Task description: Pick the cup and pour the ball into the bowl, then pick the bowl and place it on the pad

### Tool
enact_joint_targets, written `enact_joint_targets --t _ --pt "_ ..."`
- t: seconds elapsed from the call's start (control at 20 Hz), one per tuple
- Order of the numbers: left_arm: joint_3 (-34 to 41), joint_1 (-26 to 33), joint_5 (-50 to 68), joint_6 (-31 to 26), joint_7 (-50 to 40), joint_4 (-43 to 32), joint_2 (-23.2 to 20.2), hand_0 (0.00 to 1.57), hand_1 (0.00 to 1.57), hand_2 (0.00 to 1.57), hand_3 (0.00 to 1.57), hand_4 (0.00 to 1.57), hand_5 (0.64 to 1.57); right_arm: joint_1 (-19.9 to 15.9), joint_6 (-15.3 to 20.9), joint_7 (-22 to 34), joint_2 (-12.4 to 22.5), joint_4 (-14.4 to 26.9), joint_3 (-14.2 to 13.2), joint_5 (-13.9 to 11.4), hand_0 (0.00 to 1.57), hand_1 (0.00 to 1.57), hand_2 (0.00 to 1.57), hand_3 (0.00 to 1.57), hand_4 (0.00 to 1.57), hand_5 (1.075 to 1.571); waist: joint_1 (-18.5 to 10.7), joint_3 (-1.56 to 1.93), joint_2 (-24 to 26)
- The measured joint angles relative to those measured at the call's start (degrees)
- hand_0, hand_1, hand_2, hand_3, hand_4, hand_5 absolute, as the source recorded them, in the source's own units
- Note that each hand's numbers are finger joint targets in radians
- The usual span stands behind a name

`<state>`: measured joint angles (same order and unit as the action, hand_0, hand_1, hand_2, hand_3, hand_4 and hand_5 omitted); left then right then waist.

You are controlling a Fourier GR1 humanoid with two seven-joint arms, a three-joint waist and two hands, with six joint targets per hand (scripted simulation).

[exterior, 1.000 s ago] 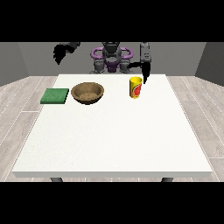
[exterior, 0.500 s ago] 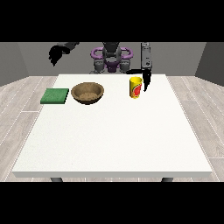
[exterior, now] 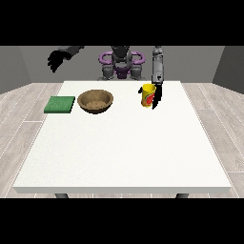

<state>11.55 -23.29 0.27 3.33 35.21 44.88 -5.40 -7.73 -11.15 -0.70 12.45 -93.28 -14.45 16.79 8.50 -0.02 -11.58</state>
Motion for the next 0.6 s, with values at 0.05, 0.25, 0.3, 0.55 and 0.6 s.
enact_joint_targets --t 0.05,0.25,0.3,0.55,0.6 --pt "-0.05 -0.54 -0.92 1.57 0.82 -0.82 -0.18 1.23 1.23 1.57 1.57 1.34 1.481 -0.76 -0.42 0.24 0.61 -0.14 -0.46 0.67 0.00 0.00 0.00 0.14 0.65 1.569 0.52 0.01 -0.68" --pt "0.93 -2.05 -2.91 6.56 5.41 -3.91 -1.12 1.28 1.28 1.57 1.57 1.37 1.457 -2.62 -2.10 2.68 3.39 -1.73 -2.49 4.00 0.00 0.00 0.00 0.16 0.64 1.568 2.73 0.18 -2.54" --pt "0.93 -2.05 -3.28 7.66 5.81 -4.47 -0.94 1.28 1.28 1.57 1.57 1.38 1.449 -2.47 -2.81 3.37 4.26 -1.43 -3.28 4.97 0.00 0.00 0.00 0.17 0.64 1.566 2.88 0.21 -1.96" --pt "-1.21 -4.27 -6.76 12.60 1.42 -6.13 -0.82 1.27 1.27 1.57 1.57 1.40 1.432 -2.50 -4.84 4.70 7.03 2.51 -6.33 7.59 0.00 0.00 0.00 0.29 0.64 1.567 2.12 0.13 1.60" --pt "-2.41 -4.83 -8.05 13.67 -0.20 -5.86 -0.48 1.27 1.27 1.57 1.57 1.41 1.430 -2.51 -5.01 4.92 7.48 4.01 -6.82 7.70 0.00 0.00 0.00 0.31 0.64 1.566 1.52 0.11 2.68"
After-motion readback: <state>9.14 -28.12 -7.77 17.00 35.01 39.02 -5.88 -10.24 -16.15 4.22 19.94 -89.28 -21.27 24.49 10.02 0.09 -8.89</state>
